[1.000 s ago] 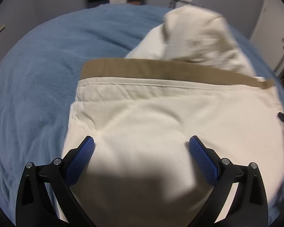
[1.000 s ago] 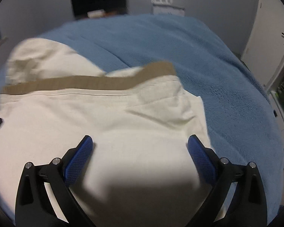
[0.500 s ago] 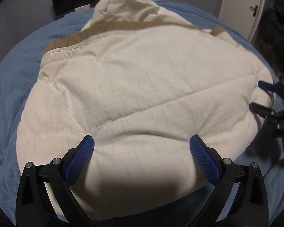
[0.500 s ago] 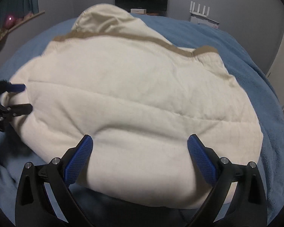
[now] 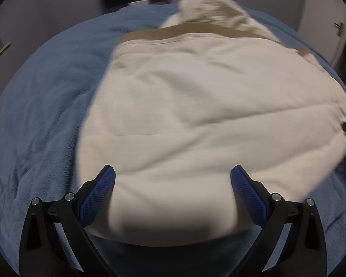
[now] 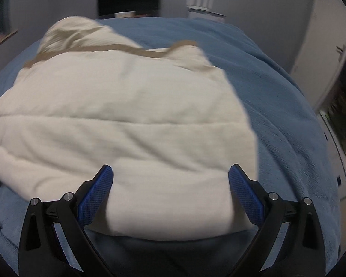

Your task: Fold large clothes

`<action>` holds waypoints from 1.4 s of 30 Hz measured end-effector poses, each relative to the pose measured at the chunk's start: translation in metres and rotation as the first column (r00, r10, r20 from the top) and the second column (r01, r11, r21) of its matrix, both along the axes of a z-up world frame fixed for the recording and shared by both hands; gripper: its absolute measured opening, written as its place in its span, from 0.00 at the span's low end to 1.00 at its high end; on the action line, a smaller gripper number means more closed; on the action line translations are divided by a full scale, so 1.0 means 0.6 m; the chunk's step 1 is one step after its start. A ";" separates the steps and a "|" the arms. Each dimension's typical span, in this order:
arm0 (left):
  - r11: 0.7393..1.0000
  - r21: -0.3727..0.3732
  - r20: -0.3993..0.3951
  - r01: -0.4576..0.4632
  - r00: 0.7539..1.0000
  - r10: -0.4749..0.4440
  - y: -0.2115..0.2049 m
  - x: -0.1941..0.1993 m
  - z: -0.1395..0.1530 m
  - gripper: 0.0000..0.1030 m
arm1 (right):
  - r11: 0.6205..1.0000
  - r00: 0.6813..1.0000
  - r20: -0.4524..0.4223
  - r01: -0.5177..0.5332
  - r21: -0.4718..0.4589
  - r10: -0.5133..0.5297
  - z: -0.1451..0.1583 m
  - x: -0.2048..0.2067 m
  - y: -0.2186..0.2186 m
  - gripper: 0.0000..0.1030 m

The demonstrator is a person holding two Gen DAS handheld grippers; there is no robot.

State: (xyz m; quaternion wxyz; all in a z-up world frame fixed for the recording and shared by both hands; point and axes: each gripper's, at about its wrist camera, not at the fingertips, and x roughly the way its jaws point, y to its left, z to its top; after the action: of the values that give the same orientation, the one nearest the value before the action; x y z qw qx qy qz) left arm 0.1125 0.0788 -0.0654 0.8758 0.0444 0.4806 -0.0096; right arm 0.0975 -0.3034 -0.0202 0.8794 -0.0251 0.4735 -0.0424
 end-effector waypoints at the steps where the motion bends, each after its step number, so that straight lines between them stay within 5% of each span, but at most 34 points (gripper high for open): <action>1: 1.000 -0.011 -0.010 -0.011 1.000 0.011 0.009 0.004 -0.004 0.95 | 1.000 1.000 -0.005 0.011 0.009 -0.011 -0.004 0.001 -0.008 0.93; 10: 0.999 -0.039 -0.027 -0.003 1.000 0.002 0.027 0.013 -0.003 0.95 | 0.995 0.999 -0.039 0.037 0.091 -0.034 -0.015 0.007 -0.025 0.93; 15: 1.000 0.003 0.066 0.019 0.998 -0.019 0.049 0.023 0.044 0.94 | 0.990 0.998 0.054 0.012 0.141 -0.020 0.035 0.015 -0.044 0.93; 21: 0.991 -0.131 0.091 0.004 0.996 0.008 0.123 0.070 0.070 0.94 | 0.998 0.998 0.066 -0.002 0.061 -0.002 0.055 0.077 -0.082 0.93; 28: 0.979 -0.196 0.024 0.059 0.998 -0.055 0.154 0.153 0.022 0.72 | 0.997 1.000 0.011 -0.016 0.072 0.015 0.012 0.159 -0.127 0.91; 35: 0.941 -0.333 0.029 0.063 0.998 -0.056 0.189 0.208 -0.012 0.68 | 0.979 1.000 -0.011 -0.023 0.202 0.026 -0.020 0.201 -0.154 0.78; 42: 0.866 -0.482 0.038 0.132 0.991 -0.129 0.225 0.188 -0.028 0.49 | 0.935 0.998 -0.026 -0.047 0.351 0.060 -0.033 0.211 -0.194 0.69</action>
State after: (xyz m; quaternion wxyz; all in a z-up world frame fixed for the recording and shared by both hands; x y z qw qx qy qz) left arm 0.2252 0.2136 -0.0822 0.8574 -0.1435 0.4569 -0.1884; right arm 0.2243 -0.4197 -0.0401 0.8619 0.1182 0.4885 0.0671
